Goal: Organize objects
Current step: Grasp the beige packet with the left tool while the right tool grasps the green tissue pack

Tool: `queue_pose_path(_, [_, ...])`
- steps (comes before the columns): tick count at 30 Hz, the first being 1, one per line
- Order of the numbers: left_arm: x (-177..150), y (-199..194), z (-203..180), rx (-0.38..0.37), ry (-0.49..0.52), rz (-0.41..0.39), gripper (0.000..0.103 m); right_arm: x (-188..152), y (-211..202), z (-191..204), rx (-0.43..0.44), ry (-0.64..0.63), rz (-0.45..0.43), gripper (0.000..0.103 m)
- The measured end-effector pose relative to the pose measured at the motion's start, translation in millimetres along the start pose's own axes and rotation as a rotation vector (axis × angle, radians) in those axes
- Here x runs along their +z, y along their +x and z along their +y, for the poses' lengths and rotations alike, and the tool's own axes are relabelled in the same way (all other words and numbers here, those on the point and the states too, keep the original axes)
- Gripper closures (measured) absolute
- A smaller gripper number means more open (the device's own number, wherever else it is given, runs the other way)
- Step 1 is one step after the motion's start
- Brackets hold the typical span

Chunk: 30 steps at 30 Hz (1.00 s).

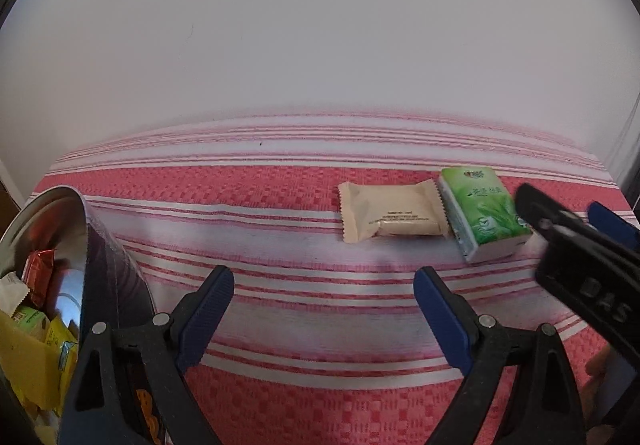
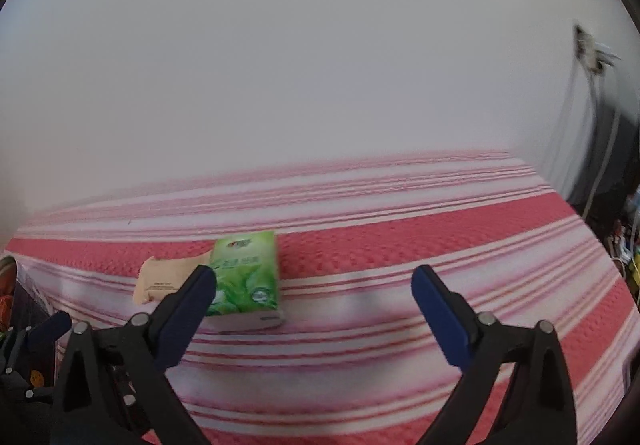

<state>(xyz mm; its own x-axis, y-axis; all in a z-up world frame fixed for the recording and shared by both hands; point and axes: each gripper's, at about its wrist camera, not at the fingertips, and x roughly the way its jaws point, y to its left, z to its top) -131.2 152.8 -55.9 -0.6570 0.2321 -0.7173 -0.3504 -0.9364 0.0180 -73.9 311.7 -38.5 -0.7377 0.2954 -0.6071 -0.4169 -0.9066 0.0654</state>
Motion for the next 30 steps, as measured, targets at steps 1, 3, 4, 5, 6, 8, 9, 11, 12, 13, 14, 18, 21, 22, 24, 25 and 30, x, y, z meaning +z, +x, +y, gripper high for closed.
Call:
queue_pose_path(1, [0, 2, 1, -0.004, -0.003, 0.009, 0.010, 1, 8, 4, 0.012, -0.010, 0.027, 0.010])
queue_pose_path(3, [0, 5, 2, -0.008, -0.005, 0.027, 0.010, 3, 19, 10, 0.014, -0.035, 0.060, 0.013])
queue_pose_path(4, [-1, 5, 1, -0.009, -0.006, 0.031, 0.010, 6, 27, 15, 0.019, -0.056, 0.085, 0.017])
queue_pose_path(5, [-1, 6, 2, -0.009, -0.007, 0.037, 0.010, 7, 32, 18, 0.028, -0.065, 0.103, 0.018])
queue_pose_path(6, [0, 8, 2, -0.007, -0.008, 0.042, 0.010, 9, 38, 20, 0.043, -0.069, 0.122, 0.019])
queue_pose_path(8, [-1, 9, 2, -0.006, -0.011, 0.049, 0.010, 11, 50, 24, 0.065, -0.073, 0.159, 0.021])
queue_pose_path(9, [0, 10, 3, -0.008, -0.014, 0.054, 0.010, 13, 54, 25, 0.071, -0.075, 0.172, 0.025])
queue_pose_path(11, [0, 13, 5, -0.011, -0.022, 0.070, 0.010, 13, 63, 27, 0.073, -0.087, 0.213, 0.040])
queue_pose_path(12, [0, 13, 6, -0.012, -0.024, 0.078, 0.010, 12, 67, 27, 0.085, -0.087, 0.237, 0.046])
queue_pose_path(13, [0, 15, 6, -0.015, -0.027, 0.088, 0.010, 11, 67, 26, 0.086, -0.087, 0.239, 0.050])
queue_pose_path(14, [0, 14, 6, -0.018, -0.028, 0.093, 0.010, 11, 65, 25, 0.084, -0.085, 0.233, 0.050])
queue_pose_path(18, [3, 15, 9, -0.023, -0.033, 0.080, 0.010, 9, 57, 15, 0.081, -0.062, 0.225, 0.050])
queue_pose_path(21, [9, 10, 8, -0.035, -0.051, 0.060, 0.010, 15, 45, -1, 0.071, -0.040, 0.179, 0.050])
queue_pose_path(22, [13, 9, 8, -0.054, -0.067, 0.055, 0.010, 17, 39, -6, 0.061, -0.028, 0.156, 0.050])
queue_pose_path(24, [20, 8, 5, -0.068, -0.095, 0.044, 0.010, 21, 26, -17, 0.025, -0.014, 0.103, 0.050])
queue_pose_path(25, [24, 9, 4, -0.072, -0.112, 0.039, 0.010, 22, 20, -22, -0.004, -0.013, 0.073, 0.050])
queue_pose_path(30, [46, 35, -17, -0.087, -0.095, 0.065, 0.010, 27, 8, -36, -0.066, 0.010, -0.006, 0.050])
